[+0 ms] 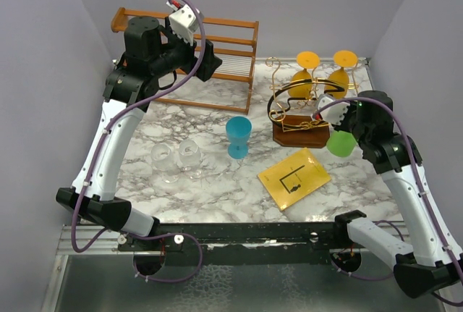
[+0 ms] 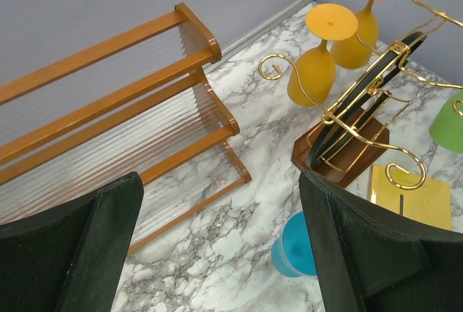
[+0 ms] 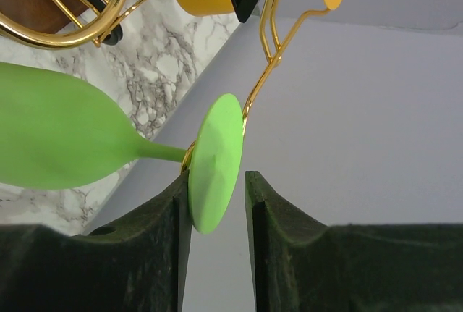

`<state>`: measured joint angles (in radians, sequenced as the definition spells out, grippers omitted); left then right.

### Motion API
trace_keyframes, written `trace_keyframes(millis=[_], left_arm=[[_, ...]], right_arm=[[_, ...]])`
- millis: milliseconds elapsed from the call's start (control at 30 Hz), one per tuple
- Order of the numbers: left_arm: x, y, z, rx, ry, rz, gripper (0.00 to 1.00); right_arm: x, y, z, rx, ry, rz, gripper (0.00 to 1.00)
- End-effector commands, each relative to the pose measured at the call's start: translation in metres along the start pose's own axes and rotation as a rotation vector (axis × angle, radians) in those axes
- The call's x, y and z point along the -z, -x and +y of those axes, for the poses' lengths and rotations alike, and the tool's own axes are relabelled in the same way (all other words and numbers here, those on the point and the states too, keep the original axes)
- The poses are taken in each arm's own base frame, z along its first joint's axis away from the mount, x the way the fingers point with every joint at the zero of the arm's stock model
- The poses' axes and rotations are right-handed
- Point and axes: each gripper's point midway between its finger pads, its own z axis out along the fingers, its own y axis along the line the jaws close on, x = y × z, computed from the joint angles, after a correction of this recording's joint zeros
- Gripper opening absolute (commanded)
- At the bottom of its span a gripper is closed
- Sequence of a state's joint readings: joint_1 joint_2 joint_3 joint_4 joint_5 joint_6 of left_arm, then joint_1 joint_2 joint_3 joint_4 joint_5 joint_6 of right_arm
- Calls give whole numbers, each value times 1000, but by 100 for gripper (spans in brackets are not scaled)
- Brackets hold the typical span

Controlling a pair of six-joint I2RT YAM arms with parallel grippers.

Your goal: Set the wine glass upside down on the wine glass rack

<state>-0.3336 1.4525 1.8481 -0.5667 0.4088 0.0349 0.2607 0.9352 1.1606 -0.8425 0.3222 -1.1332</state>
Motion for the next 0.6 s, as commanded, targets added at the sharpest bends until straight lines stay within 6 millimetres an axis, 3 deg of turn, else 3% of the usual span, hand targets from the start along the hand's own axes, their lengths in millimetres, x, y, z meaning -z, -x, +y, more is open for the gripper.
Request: trace_keyframes(millis=[0, 267, 433, 567], left_arm=[[0, 0, -1, -7, -17, -14, 92], [-4, -16, 3, -16, -7, 19, 92], [-10, -41, -8, -26, -83, 71, 91], [-14, -69, -13, -27, -126, 131, 90]], right_arm=[[5, 13, 6, -36, 43, -72, 36], [17, 33, 7, -80, 93, -187, 46], [33, 54, 7, -130, 136, -315, 49], [60, 80, -2, -181, 148, -480, 54]])
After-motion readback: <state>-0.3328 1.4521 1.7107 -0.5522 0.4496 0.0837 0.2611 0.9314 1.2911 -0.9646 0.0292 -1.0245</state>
